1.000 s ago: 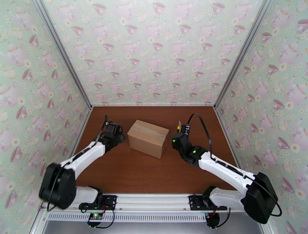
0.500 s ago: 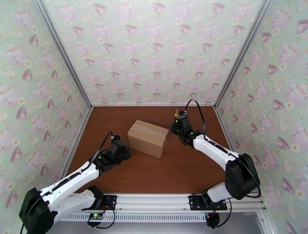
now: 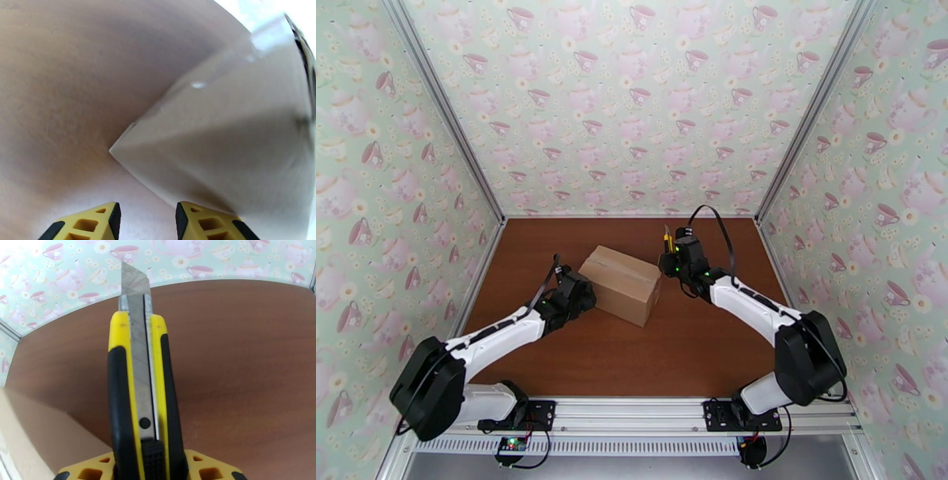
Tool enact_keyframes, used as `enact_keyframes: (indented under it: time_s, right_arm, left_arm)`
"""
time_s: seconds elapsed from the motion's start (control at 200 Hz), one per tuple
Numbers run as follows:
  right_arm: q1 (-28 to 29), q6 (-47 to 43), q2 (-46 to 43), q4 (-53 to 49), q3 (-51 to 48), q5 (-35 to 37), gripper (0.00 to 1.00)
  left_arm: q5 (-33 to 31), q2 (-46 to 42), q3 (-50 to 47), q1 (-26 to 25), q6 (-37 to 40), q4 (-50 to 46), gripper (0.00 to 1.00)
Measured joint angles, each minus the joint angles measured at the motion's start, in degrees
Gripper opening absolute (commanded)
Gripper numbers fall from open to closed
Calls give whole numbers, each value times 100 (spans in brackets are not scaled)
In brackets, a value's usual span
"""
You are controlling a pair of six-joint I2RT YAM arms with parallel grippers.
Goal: Unpack the express box
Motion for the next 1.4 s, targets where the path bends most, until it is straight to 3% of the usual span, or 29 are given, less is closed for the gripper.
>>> enact_keyframes:
  time_s: [0.306,0.571,0.691,0.881,1.022,1.172,1.397]
  right_arm:
    - [649,514,-564,68,-599,4,0]
    - [1104,702,-619,-52,-614,212,0]
    - [1128,640,-846,-601,-612,382,0]
    - [1182,498,-1611,-1565,-562,671,0]
    - [1622,439,-1969,-2321,-367,1040,0]
    - [2133,514,-2253,-3154,-337,1300,0]
    - [2990,866,-2441,-4216,-284,1794,0]
  left_arm:
    - [164,238,212,636,411,46,43]
    - [190,304,310,837,664,-13,43]
    - [232,9,308,835,667,-295,43]
    - [118,-1145,302,831,693,-977,45]
    - [-42,-1631,361,831,857,-1587,46]
    - [-177,-1384,1099,870,1303,-2297,47]
    - [-59,-422,2597,1099,1954,-2286,48]
